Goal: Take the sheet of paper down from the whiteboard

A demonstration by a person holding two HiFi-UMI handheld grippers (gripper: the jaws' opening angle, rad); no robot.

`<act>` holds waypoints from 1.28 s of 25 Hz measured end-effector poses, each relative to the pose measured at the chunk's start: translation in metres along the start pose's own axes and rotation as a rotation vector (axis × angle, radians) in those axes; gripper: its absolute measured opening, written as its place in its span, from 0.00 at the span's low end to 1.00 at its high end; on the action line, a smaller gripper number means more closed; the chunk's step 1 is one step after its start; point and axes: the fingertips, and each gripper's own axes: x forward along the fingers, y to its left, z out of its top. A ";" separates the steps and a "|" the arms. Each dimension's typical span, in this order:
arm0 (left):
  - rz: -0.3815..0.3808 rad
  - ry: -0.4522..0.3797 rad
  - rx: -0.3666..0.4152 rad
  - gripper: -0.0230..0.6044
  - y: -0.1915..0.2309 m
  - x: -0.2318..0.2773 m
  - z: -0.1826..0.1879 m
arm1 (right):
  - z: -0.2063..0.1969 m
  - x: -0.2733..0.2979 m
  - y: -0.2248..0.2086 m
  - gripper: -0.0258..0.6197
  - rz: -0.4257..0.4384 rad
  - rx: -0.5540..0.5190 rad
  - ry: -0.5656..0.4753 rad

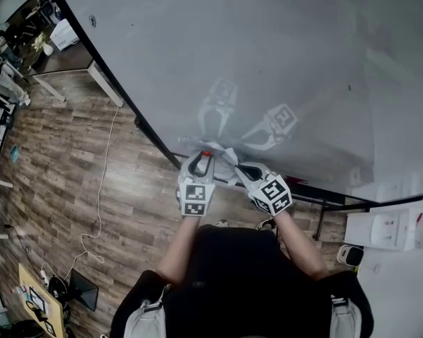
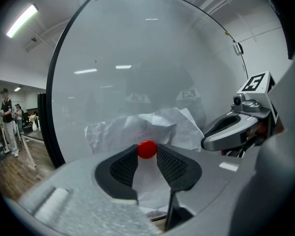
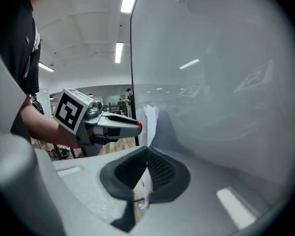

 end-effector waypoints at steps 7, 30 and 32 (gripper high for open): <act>-0.015 0.025 -0.002 0.25 -0.001 -0.016 -0.019 | -0.014 -0.001 0.011 0.05 -0.028 -0.029 0.036; -0.065 0.004 -0.048 0.25 -0.022 -0.059 -0.031 | -0.038 -0.039 0.043 0.05 -0.053 -0.046 0.020; -0.065 0.000 -0.051 0.25 -0.021 -0.061 -0.030 | -0.036 -0.042 0.042 0.05 -0.055 -0.049 0.005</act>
